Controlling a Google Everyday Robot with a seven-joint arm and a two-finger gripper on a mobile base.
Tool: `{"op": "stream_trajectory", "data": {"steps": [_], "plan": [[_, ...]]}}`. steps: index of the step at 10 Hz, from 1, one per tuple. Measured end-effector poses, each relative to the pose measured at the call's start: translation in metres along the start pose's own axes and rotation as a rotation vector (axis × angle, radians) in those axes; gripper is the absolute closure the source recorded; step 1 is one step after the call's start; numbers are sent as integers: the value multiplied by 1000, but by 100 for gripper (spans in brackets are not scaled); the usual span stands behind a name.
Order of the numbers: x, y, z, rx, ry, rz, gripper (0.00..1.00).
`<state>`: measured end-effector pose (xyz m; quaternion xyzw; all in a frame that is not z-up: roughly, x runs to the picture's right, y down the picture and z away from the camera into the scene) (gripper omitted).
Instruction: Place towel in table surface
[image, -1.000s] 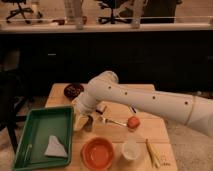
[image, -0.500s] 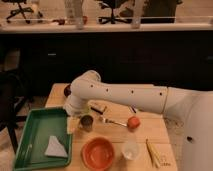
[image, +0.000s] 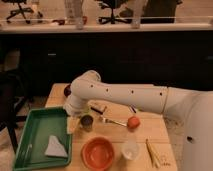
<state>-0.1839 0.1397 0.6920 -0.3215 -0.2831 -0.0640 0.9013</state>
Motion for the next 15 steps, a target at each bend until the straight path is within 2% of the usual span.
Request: {"op": "stream_trajectory", "data": {"steps": [2,5,8,12,15], "plan": [[-6,6,15,-1,8,20,20],[-12,19,62,-28,27,56,20],[-21,30,94,-48,30,111,20],[-39,38,121,-56,8,159,20],[-39,46,137,-30,6,227,20]]}}
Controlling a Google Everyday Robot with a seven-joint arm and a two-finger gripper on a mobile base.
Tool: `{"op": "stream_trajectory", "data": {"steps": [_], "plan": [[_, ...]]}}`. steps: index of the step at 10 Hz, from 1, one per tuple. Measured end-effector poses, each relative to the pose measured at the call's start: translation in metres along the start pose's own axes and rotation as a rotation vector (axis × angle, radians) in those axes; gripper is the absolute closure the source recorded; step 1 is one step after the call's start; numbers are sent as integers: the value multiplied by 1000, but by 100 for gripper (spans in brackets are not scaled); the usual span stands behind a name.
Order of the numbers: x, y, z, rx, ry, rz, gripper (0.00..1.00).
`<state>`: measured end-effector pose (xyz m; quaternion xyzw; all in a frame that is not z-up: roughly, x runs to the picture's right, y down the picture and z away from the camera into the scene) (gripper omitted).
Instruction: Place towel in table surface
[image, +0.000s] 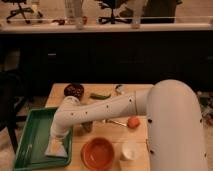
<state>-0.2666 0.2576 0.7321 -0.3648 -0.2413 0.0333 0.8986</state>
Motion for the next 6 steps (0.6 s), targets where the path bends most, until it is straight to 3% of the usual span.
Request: {"op": "stream_trajectory", "data": {"steps": [2,6], "plan": [[3,5,10,17,-13,45,20],[12,11,35,-5,-21,100,20]]}}
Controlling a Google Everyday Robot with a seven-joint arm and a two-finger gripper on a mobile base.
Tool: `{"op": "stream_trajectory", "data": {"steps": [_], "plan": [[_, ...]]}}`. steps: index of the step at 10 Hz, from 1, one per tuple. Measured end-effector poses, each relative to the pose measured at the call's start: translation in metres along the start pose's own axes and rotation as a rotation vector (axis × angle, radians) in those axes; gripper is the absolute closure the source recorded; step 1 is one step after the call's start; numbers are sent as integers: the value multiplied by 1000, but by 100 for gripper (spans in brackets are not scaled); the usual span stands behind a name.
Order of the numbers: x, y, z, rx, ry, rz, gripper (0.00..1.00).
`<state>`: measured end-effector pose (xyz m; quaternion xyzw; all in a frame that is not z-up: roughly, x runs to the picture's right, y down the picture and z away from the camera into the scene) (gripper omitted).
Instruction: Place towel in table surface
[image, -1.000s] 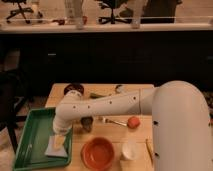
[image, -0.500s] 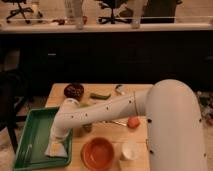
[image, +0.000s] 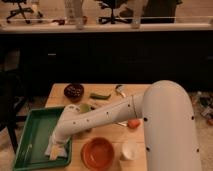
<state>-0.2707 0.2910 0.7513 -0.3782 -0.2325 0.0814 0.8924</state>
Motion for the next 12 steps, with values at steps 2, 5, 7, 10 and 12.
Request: {"op": "stream_trajectory", "data": {"steps": [2,5,7,10,12], "plan": [[2,1,8,1,13,20,21],[-1,5,15,14,34,22,47],[-2,5,15,13,37,18,69],[-4,5,15,8,32,2,96],[-3,4,7,19,18,-3,100]]}}
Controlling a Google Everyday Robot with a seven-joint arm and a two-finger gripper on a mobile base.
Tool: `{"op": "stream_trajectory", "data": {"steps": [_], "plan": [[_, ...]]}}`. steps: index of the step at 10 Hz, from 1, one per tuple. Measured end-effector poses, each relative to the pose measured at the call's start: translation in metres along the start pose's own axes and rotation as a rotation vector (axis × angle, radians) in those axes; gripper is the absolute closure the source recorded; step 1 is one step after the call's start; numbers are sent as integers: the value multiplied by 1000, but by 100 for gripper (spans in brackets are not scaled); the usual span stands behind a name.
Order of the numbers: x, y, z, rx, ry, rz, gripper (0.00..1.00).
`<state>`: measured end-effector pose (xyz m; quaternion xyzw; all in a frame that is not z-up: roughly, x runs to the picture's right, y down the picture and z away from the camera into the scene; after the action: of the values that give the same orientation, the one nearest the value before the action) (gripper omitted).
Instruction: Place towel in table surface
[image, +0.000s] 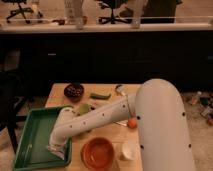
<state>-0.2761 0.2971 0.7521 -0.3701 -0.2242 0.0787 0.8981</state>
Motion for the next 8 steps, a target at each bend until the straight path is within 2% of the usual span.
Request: {"op": "stream_trajectory", "data": {"steps": [4,8], "plan": [[-7,-5,-47,61,-32,-61,100],[-16,-10,-83,95,-67,-147,100]]}}
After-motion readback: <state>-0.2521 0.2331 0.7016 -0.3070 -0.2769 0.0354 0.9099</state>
